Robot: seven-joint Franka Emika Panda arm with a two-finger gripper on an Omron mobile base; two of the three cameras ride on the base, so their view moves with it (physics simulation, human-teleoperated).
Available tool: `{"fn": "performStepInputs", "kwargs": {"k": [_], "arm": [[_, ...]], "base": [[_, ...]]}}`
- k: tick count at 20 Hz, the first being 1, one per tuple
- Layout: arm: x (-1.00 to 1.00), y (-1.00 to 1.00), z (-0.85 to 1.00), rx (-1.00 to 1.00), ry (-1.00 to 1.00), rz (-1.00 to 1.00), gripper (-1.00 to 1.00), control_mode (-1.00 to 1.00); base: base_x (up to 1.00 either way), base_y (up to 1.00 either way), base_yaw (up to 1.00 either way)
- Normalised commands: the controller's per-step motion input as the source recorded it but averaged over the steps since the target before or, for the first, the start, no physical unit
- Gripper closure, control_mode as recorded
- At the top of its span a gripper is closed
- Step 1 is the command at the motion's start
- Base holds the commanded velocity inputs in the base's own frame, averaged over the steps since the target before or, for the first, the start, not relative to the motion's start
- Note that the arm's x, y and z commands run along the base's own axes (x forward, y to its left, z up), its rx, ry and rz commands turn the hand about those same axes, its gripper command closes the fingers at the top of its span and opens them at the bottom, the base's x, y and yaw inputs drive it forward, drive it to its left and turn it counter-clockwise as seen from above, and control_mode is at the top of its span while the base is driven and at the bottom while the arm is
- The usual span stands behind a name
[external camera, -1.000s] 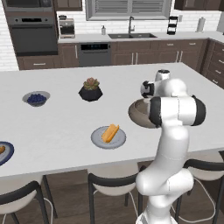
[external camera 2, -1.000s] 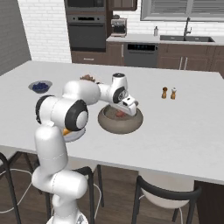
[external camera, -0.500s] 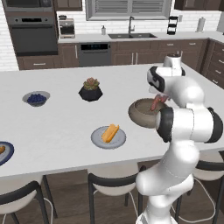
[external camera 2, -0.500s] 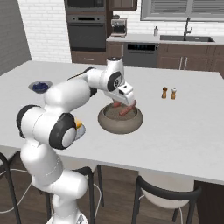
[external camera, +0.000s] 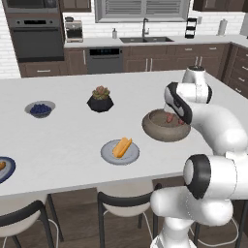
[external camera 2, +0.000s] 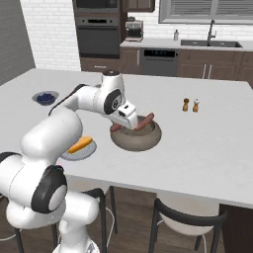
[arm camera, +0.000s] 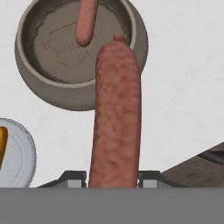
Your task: Place one bun and one sausage from the bowl on each plate.
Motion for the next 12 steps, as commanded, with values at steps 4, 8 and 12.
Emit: {"fn": "performStepInputs", "kwargs": {"k": [4, 8, 12], "arm": [[-0.39, 0.95, -0.05, -0.07, 0.0, 0.02, 1.0, -1.0], [0.0, 0.0, 0.0, 0.0, 0.0, 0.0, 1.0, 1.0], [0.0, 0.0, 0.0, 0.0, 0.0, 0.0, 1.0, 1.0]], "base": [[0.0, 0.0, 0.0], [-0.15, 1.0, 0.0], [-0.09, 1.0, 0.0]]}}
